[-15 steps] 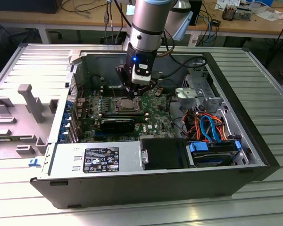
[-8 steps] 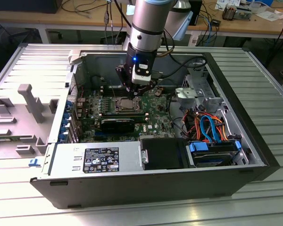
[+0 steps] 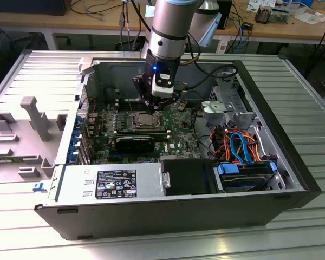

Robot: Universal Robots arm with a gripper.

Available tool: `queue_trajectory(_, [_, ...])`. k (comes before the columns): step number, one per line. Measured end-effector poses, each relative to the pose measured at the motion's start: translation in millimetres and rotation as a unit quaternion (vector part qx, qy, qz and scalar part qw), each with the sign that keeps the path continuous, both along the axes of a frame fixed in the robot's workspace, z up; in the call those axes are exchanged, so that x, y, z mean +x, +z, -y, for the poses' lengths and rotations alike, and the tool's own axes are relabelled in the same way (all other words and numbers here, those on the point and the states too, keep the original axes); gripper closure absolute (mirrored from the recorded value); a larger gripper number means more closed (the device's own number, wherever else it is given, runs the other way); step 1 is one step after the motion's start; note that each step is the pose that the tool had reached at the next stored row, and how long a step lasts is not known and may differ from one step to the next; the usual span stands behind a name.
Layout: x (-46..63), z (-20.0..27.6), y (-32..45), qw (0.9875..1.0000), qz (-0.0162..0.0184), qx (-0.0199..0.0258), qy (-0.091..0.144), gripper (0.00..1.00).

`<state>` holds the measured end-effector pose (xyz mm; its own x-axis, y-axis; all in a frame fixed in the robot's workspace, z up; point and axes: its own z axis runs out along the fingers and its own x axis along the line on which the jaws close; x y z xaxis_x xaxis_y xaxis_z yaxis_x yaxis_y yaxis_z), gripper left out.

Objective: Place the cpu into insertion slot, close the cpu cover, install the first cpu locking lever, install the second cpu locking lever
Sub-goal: 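Install the first cpu locking lever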

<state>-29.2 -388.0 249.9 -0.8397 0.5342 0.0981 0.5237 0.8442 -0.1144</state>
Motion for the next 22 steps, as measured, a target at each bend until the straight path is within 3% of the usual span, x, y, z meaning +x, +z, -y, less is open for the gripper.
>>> queue_trajectory(22, [0.0, 0.0, 0.2, 1.0, 0.0, 0.0, 0.007, 0.89])
